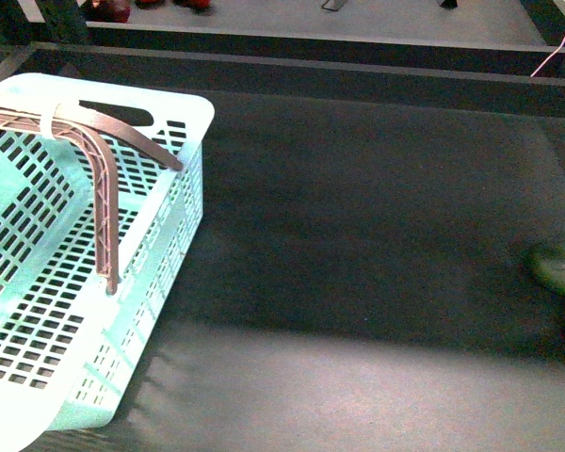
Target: Pick apple with right arm and hold basket with left
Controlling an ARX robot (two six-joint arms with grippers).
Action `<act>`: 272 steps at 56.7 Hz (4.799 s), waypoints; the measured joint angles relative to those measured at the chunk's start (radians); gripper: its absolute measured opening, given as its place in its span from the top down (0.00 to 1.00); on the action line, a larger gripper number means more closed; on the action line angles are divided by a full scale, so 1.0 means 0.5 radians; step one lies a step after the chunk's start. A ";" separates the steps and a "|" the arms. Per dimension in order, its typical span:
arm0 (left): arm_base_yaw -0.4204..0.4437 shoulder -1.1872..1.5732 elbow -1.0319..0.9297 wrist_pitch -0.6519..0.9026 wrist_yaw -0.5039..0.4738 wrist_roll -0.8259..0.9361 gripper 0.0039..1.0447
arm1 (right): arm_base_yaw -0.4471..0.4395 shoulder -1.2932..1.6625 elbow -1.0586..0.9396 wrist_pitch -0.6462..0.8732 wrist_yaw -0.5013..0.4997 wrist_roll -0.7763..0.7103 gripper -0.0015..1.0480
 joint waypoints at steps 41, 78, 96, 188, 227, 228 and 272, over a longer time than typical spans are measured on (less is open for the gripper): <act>0.006 0.017 0.010 -0.031 0.031 -0.027 0.06 | 0.000 0.000 0.000 0.000 0.000 0.000 0.08; 0.262 1.923 0.506 0.349 0.699 -2.071 0.06 | 0.000 0.000 0.000 0.000 -0.001 0.000 0.08; 0.352 2.741 1.118 0.348 0.681 -2.096 0.06 | 0.000 0.000 0.000 0.000 -0.001 0.000 0.08; 0.235 2.867 1.646 -0.047 0.512 -2.093 0.83 | 0.000 0.000 0.000 0.000 -0.002 0.000 0.08; -0.682 2.824 1.893 -0.158 0.329 -2.241 0.83 | 0.000 0.000 0.000 0.000 -0.001 0.000 0.08; -0.716 2.841 1.909 -0.158 0.329 -2.245 0.83 | 0.000 0.000 0.000 0.000 -0.001 0.000 0.08; -1.235 2.988 2.120 -0.215 0.512 -2.064 0.83 | 0.000 0.000 0.000 0.000 -0.001 0.000 0.08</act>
